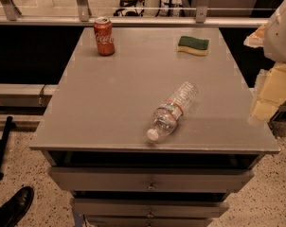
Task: Move water bottle near coke can
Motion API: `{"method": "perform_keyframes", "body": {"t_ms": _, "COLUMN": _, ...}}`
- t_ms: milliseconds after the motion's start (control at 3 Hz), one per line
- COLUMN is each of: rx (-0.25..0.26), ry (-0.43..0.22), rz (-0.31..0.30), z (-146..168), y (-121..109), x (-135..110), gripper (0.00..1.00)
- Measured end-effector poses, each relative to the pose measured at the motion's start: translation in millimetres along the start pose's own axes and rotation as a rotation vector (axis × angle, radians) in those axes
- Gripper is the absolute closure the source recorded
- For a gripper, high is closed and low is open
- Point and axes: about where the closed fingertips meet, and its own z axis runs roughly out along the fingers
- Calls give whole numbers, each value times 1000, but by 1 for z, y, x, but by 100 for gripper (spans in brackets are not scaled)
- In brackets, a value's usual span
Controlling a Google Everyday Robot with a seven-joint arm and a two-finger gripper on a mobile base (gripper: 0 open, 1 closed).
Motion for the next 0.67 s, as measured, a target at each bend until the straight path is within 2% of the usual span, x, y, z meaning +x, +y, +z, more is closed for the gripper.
{"method": "perform_keyframes", "body": {"t_ms": 333, "rx": 0, "ry": 0, "rz": 0, "z": 0, "y": 0, "x": 0, "gripper": 0}}
{"method": "perform_keyframes", "body": {"t_ms": 667, "rx": 6, "ry": -19, "rz": -25, "z": 8, "y": -6, "x": -6, "gripper": 0}}
